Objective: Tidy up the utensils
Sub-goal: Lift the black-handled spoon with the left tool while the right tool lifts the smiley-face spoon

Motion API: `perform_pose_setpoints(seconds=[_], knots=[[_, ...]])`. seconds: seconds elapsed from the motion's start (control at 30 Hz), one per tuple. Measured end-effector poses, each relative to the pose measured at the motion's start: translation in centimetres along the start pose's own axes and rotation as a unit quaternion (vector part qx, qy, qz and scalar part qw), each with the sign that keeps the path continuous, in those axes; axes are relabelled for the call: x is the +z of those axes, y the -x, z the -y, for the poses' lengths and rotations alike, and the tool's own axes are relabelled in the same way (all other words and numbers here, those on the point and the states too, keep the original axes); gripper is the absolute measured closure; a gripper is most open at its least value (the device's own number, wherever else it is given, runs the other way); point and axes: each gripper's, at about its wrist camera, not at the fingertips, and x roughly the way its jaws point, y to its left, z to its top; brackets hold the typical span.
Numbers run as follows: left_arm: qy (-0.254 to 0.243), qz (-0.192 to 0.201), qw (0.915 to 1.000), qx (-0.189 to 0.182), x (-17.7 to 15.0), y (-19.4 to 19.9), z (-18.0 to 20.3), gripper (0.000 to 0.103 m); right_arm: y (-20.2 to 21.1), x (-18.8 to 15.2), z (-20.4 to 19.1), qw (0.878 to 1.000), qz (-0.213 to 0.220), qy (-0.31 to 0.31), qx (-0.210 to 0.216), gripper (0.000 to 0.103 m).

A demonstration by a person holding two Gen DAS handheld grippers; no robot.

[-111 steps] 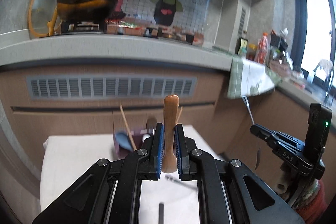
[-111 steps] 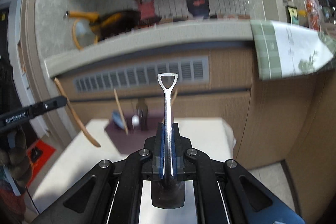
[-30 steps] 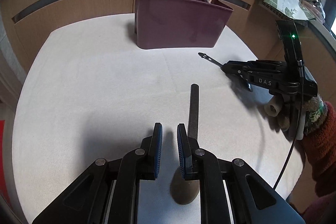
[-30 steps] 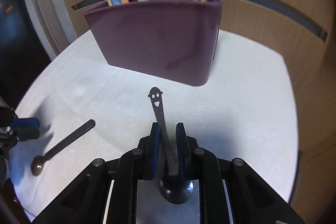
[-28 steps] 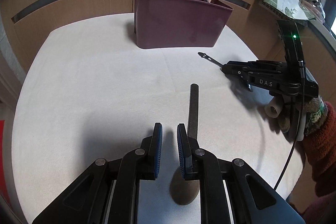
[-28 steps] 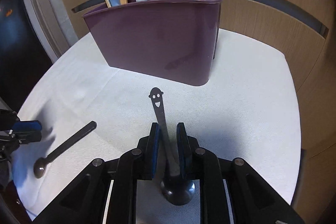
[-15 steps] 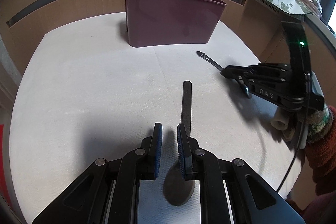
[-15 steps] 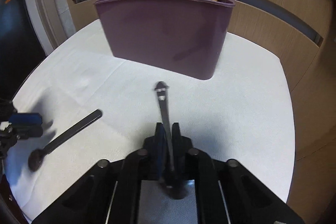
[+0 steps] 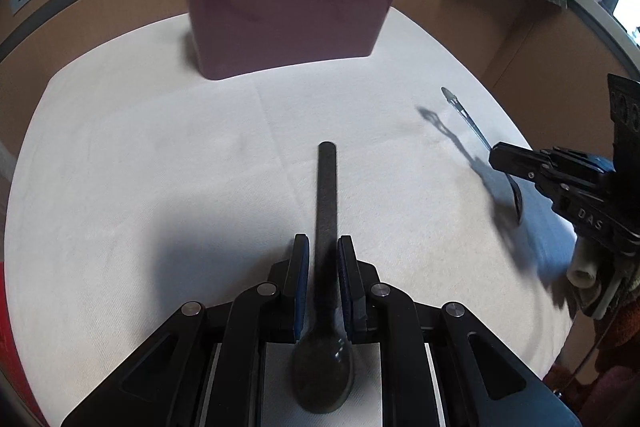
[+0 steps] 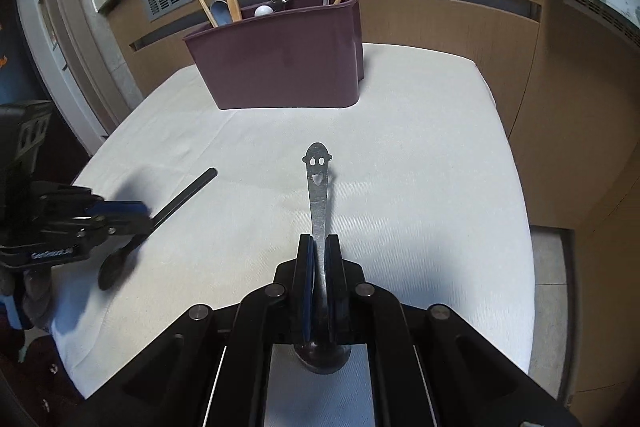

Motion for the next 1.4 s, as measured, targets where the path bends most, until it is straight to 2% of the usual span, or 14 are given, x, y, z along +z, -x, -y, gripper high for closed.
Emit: perform_pose_setpoints(seconds=[0.2, 0.4, 0.53, 0.7, 0.93, 1.07, 1.23, 1.4], knots=[[-0.04, -0.011, 0.9987, 0.028, 1.6, -1.4, 1.5, 0.088, 0.7, -1.2, 0.3, 1.0, 0.008, -0.02, -0.002, 0.098], [-0.049, -0.009, 0.9979, 0.042, 2.9, -2.1, 1.2, 0.087, 0.2, -1.7, 0.3, 0.999, -0.003, -0.03, -0.014, 0.098], [-0.026, -0.014, 0.9988, 0.04, 3.7, -2.5, 0.5, 0.087, 0.3, -1.7, 0.0, 0.999, -0.005, -0.032, -0.024, 0.098], [0.016, -0.025, 0.9994, 0.017, 4.3, -2.6, -0.7, 0.087, 0.6, -2.2, -0.2, 0.999, -0.001, -0.034, -0.027, 0.098], [0.044, -0.023, 0.9988, -0.001, 4.9, -2.7, -1.7, 0.091, 1.6, -2.6, -0.3, 0.999, 0.013, -0.036, -0.03, 0.097], [0.055, -0.002, 0.9984, -0.013, 5.1, -1.7, -2.2, 0.091, 1.5, -2.6, -0.7, 0.999, 0.01, -0.028, -0.028, 0.097], [0.055, 0.052, 0.9969, -0.024, 4.6, 1.5, -2.4, 0.091, 1.1, -2.7, -0.8, 0.999, 0.002, -0.025, -0.032, 0.097], [0.061, 0.107, 0.9918, -0.033, 5.0, 4.3, -2.1, 0.091, 0.8, -2.5, -0.7, 0.999, -0.002, -0.029, -0.029, 0.097]])
